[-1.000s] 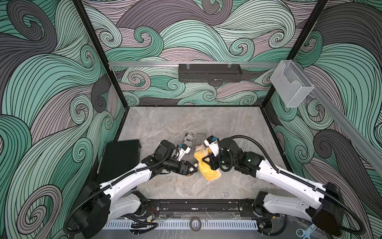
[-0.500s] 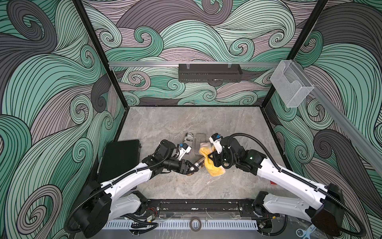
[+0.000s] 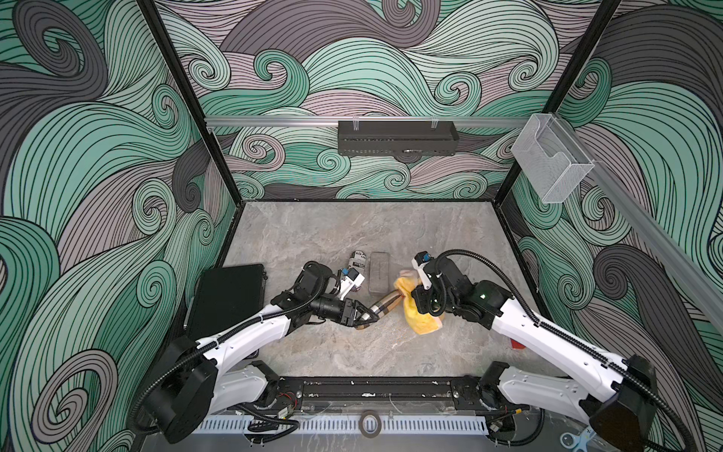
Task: Wipe the eyeglass case
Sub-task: Wipe the dirt from the eyeglass case.
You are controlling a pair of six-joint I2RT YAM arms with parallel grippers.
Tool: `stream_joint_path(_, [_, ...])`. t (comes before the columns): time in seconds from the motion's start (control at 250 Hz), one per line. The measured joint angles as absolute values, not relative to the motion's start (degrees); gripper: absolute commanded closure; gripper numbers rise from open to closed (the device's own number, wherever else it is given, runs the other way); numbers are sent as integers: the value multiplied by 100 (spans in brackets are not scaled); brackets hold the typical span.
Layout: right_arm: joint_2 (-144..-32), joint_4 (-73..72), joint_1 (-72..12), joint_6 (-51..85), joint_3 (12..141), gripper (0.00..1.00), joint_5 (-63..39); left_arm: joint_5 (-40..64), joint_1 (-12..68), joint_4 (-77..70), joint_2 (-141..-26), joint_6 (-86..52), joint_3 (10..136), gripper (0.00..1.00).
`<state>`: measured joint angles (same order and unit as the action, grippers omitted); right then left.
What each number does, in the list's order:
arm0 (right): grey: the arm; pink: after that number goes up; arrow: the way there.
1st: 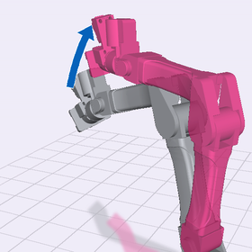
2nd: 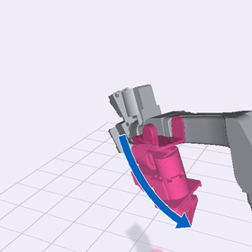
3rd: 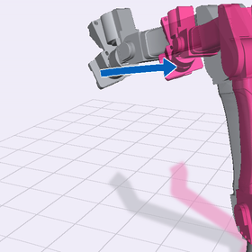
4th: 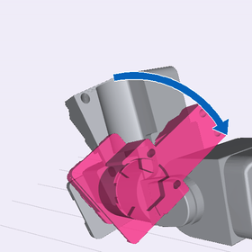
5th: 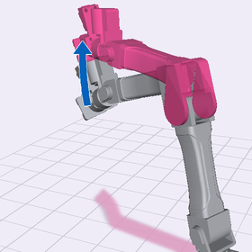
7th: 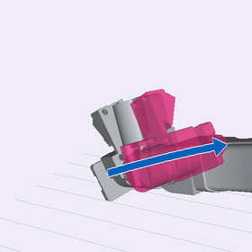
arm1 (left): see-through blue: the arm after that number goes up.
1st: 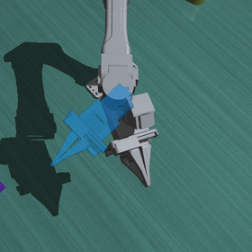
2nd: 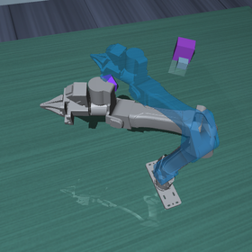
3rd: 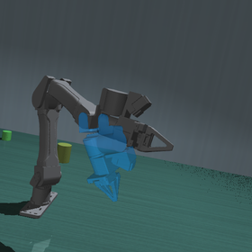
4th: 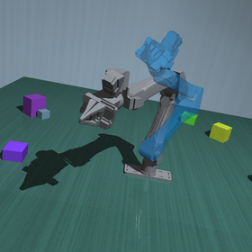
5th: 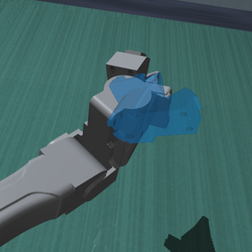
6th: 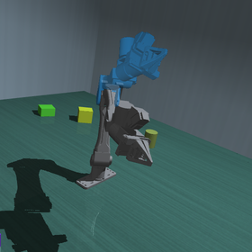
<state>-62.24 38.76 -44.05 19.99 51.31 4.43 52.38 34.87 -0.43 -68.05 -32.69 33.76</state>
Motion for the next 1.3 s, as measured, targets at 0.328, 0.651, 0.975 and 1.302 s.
stream_joint_path(0.328, [-6136, 3927, -5249, 1728, 5054, 100, -438, 5599, 3385, -58, -7133, -3151, 3680, 52])
stream_joint_path(0.651, [-6410, 3701, -5878, 1590, 5271, 100, 82, 5592, 3378, 178, -7225, -3048, 3754, 51])
stream_joint_path(0.975, [-6451, 4106, -5468, 1905, 5275, 100, 1264, 5596, 3387, 176, -7225, -3048, 3754, 51])
stream_joint_path(1.302, [-6580, 3599, -5883, 1540, 5282, 100, -8, 5599, 3393, 169, -7225, -3055, 3754, 51])
